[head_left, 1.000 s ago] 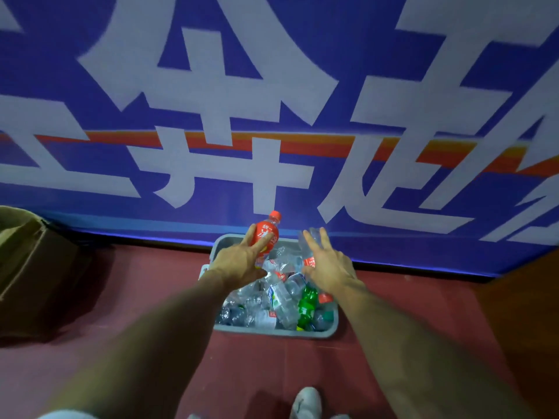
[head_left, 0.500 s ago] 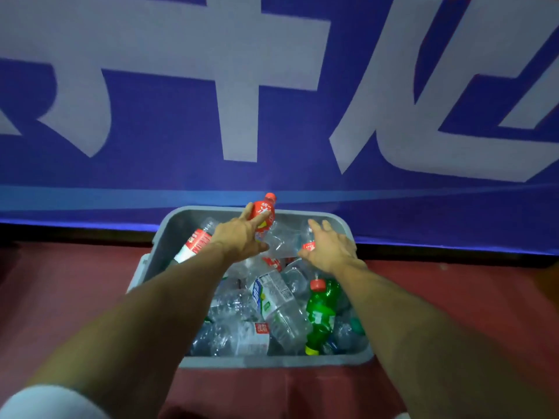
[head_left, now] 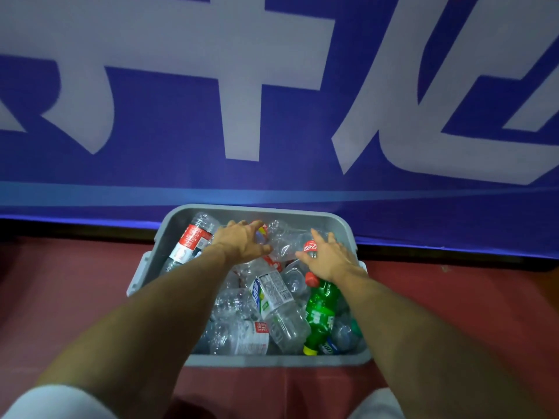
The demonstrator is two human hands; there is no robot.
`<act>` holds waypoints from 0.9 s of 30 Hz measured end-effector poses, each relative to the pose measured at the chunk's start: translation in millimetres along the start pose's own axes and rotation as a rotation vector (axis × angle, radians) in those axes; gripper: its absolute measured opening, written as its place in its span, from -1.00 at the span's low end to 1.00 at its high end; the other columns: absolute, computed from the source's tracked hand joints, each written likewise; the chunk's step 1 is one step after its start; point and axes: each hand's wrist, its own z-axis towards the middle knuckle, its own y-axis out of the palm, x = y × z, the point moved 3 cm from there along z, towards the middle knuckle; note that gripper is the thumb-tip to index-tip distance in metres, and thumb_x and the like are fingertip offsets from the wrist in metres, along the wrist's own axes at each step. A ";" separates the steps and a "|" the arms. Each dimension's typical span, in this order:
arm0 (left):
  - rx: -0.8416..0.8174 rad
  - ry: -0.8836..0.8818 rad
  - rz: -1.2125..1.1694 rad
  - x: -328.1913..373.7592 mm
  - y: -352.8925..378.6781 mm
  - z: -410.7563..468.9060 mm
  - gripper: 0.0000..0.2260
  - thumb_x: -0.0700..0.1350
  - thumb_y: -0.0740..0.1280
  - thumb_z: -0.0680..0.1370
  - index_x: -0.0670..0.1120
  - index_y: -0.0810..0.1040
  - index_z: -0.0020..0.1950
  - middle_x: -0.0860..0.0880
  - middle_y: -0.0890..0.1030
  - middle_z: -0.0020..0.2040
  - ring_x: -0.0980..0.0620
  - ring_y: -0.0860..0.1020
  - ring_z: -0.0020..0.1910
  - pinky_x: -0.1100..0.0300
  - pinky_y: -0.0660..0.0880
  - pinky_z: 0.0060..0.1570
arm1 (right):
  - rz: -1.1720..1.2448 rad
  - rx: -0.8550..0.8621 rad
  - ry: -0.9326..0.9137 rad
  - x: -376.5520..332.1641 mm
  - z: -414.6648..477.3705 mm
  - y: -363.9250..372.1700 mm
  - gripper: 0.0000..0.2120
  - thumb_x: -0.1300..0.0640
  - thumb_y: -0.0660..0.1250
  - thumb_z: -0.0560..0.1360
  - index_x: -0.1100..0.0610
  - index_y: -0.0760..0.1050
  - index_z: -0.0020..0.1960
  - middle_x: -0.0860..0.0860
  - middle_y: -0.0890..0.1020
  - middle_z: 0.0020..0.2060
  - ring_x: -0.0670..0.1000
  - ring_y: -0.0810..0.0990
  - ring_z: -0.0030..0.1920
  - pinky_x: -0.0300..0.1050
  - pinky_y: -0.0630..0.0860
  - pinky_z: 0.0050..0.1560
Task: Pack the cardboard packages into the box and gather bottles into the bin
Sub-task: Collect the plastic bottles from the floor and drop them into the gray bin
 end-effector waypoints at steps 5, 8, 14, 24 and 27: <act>0.035 -0.020 0.028 1.5 -12.7 -2.8 -0.30 0.38 0.17 0.54 0.13 0.12 0.60 -0.10 0.22 0.59 -0.18 0.18 0.54 -0.26 0.18 0.43 | -0.024 0.020 0.023 0.2 6.8 -12.2 -0.18 -0.41 0.15 0.53 -0.09 -0.06 0.63 0.18 0.03 0.60 0.25 0.13 0.56 0.22 0.20 0.49; 0.022 -0.053 0.018 4.5 -30.0 -14.1 -0.31 0.37 0.19 0.54 0.16 0.11 0.60 -0.11 0.15 0.61 -0.17 0.09 0.57 -0.35 0.12 0.44 | -0.041 0.001 0.022 -4.4 -3.1 -30.4 -0.16 -0.38 0.23 0.51 -0.09 -0.05 0.62 0.16 0.05 0.59 0.25 0.08 0.56 0.32 0.18 0.45; 0.083 -0.053 0.065 34.0 -139.1 -59.5 -0.34 0.34 0.21 0.53 0.18 0.15 0.58 -0.13 0.10 0.60 -0.20 0.04 0.56 -0.33 0.22 0.37 | -0.081 0.027 0.000 -26.0 -60.4 -145.9 -0.30 -0.27 0.28 0.51 -0.12 0.12 0.56 0.12 0.14 0.52 0.24 0.19 0.45 0.28 0.28 0.35; 0.127 0.091 0.101 106.9 -409.4 -159.8 -0.36 0.32 0.17 0.55 0.22 0.08 0.59 -0.12 -0.07 0.63 -0.22 -0.09 0.59 -0.37 0.16 0.40 | -0.079 0.095 0.052 -61.7 -206.4 -414.4 -0.31 -0.22 0.25 0.56 -0.15 0.03 0.60 0.10 0.02 0.57 0.27 0.10 0.49 0.29 0.26 0.36; 0.147 0.174 0.108 131.9 -467.9 -182.6 -0.36 0.31 0.18 0.55 0.22 0.08 0.59 -0.13 -0.07 0.63 -0.22 -0.09 0.59 -0.36 0.14 0.41 | -0.044 0.143 0.120 -59.3 -254.5 -466.5 -0.30 -0.19 0.27 0.56 -0.15 0.03 0.60 0.11 0.05 0.55 0.27 0.11 0.49 0.30 0.27 0.35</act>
